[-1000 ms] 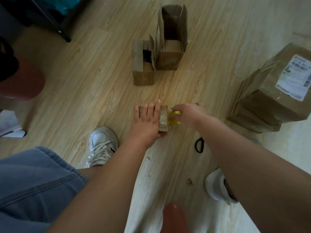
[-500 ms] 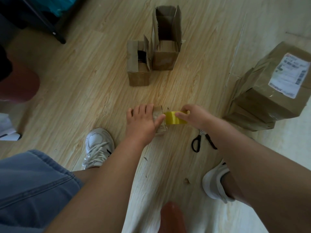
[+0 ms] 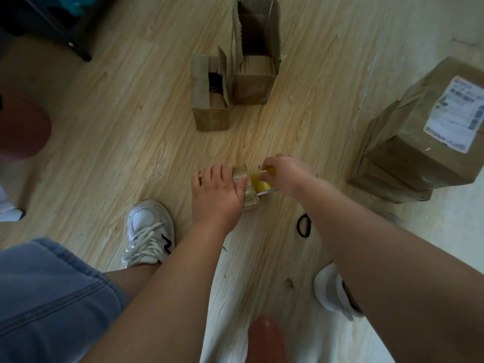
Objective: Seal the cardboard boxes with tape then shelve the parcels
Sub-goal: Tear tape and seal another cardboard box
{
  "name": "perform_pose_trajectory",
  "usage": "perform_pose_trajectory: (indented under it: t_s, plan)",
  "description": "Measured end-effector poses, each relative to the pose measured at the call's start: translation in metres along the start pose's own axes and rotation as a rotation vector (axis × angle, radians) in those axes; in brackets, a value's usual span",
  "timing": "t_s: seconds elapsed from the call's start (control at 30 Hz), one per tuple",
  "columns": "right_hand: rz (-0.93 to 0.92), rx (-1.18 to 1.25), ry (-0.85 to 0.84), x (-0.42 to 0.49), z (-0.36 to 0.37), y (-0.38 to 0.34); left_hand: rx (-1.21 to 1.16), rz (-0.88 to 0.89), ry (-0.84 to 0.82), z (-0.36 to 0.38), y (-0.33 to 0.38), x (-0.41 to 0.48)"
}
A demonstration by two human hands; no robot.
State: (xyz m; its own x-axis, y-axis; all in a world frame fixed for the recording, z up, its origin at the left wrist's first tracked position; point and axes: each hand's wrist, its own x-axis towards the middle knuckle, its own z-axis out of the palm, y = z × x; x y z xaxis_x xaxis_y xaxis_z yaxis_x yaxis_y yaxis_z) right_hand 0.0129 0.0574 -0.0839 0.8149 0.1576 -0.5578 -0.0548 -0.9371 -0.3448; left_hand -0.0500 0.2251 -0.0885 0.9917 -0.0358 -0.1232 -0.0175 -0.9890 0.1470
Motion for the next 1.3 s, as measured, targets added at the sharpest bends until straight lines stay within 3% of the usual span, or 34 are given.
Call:
perform_pose_trajectory:
  t_s: [0.17, 0.3, 0.43, 0.67, 0.97, 1.2, 1.3]
  plan:
    - [0.069, 0.134, 0.051, -0.006, 0.007, 0.005, 0.008, 0.003, -0.025, -0.003, -0.001, 0.001]
    - [0.198, 0.399, 0.15, -0.019, 0.008, 0.017, 0.012, 0.003, -0.015, -0.002, -0.001, 0.002]
    - [0.396, 0.478, 0.243, -0.04, 0.017, 0.042, 0.022, 0.005, -0.012, -0.003, -0.001, 0.002]
    - [0.572, 0.188, 0.023, -0.082, 0.06, 0.08, 0.038, -0.005, -0.028, -0.002, -0.002, 0.004]
    - [0.544, -0.1, -0.16, -0.064, 0.069, 0.08, 0.047, 0.012, 0.007, 0.002, -0.002, 0.003]
    - [0.665, 0.069, -0.101, -0.062, 0.078, 0.081, 0.069, 0.016, 0.05, 0.005, -0.003, 0.003]
    - [0.675, 0.249, -0.094, -0.064, 0.073, 0.078, 0.075, 0.021, 0.065, 0.006, -0.003, 0.003]
